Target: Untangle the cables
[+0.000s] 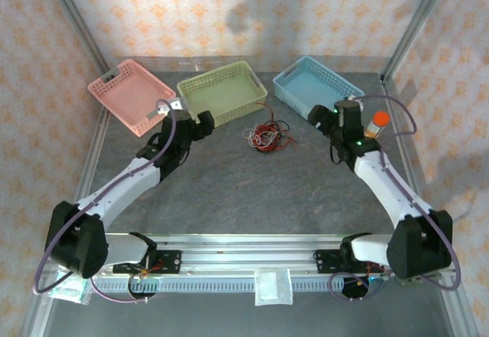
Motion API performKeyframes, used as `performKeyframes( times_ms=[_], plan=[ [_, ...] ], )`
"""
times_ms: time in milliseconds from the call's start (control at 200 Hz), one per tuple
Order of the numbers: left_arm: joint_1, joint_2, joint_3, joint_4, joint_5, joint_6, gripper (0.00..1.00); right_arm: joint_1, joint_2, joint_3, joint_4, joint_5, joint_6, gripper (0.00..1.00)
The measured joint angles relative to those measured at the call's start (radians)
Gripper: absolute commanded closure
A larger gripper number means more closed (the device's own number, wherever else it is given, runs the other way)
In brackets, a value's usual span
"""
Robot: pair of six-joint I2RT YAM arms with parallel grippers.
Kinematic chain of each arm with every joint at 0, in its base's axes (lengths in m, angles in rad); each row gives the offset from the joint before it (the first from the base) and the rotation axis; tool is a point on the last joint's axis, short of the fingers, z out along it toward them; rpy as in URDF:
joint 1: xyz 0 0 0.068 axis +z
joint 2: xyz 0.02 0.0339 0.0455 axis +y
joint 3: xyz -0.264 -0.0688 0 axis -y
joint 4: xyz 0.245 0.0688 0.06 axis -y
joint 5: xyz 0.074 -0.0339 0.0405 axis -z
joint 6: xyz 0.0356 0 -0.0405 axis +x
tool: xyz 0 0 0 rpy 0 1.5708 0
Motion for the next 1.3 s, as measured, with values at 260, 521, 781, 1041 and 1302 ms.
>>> performKeyframes(
  times_ms=[260, 521, 781, 1041, 1302],
  plan=[
    [-0.089, 0.106, 0.026, 0.036, 0.064, -0.012, 0.01, 0.019, 0.239, 0.169, -0.135, -0.038, -0.124, 0.13],
    [-0.095, 0.167, 0.085, 0.067, 0.105, -0.026, 0.01, 0.019, 0.461, 0.429, -0.233, -0.047, -0.201, 0.14],
    [-0.080, 0.208, 0.165, 0.048, 0.125, 0.016, 0.01, 0.021, 0.718, 0.724, -0.335, -0.068, -0.295, 0.26],
    [0.024, 0.135, 0.069, 0.049, 0.169, -0.003, 0.01, 0.135, 0.832, 0.830, -0.351, -0.153, -0.296, 0.35],
    [0.106, 0.006, -0.014, 0.041, 0.174, -0.015, 0.01, 0.244, 0.980, 0.898, -0.351, -0.179, -0.260, 0.48]
  ],
)
